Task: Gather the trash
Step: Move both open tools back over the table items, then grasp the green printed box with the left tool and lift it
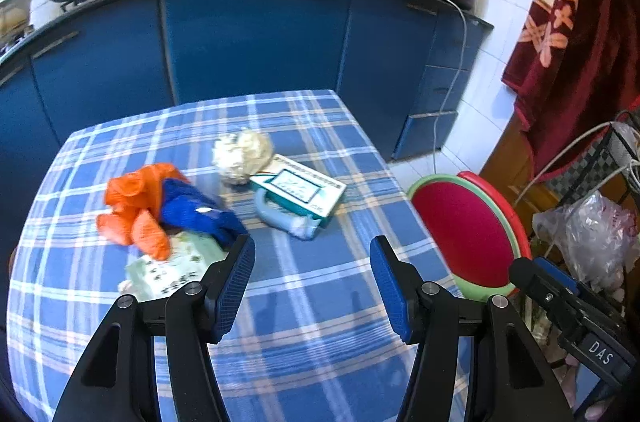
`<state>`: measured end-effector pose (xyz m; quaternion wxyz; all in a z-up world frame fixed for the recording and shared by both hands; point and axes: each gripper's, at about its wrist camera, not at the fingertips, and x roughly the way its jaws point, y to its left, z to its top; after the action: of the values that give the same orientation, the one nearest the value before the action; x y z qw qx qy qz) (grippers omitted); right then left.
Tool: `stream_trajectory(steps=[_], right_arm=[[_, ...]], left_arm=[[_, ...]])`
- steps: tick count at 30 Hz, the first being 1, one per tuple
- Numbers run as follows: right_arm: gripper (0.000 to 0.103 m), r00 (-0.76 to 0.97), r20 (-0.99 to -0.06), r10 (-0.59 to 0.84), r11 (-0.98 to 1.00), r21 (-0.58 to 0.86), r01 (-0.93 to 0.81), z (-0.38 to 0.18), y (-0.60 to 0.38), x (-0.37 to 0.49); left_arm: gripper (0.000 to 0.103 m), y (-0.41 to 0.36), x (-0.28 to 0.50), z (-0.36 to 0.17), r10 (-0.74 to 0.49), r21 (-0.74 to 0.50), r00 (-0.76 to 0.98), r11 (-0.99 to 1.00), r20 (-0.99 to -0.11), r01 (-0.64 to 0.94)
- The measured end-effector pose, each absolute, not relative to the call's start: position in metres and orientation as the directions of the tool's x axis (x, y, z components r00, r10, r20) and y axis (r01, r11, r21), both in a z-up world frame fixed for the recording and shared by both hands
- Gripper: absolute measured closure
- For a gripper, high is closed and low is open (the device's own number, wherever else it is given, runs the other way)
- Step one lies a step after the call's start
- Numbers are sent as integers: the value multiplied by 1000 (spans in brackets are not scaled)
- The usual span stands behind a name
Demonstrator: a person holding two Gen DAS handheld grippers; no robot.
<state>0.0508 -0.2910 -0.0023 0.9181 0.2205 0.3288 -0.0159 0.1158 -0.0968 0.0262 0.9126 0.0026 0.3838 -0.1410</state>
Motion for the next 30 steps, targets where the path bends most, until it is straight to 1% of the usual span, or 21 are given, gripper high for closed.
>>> stream_trajectory(steps=[11, 20, 25, 30], right_arm=[[27, 763, -620, 181, 911, 398, 107, -7, -255, 61], [25, 743, -637, 204, 919, 386, 78, -12, -232, 68], [24, 730, -652, 206, 923, 377, 77, -16, -225, 72], [24, 722, -662, 204, 926, 369, 76, -18, -221, 75]], left_arm=[[42, -43, 104, 30, -168, -92, 698, 985, -697, 145], [42, 8, 103, 17, -87, -92, 694, 995, -715, 30], [42, 21, 105, 3, -68, -93, 674, 996, -736, -1], [41, 21, 112, -10, -81, -103, 649, 995, -756, 4]])
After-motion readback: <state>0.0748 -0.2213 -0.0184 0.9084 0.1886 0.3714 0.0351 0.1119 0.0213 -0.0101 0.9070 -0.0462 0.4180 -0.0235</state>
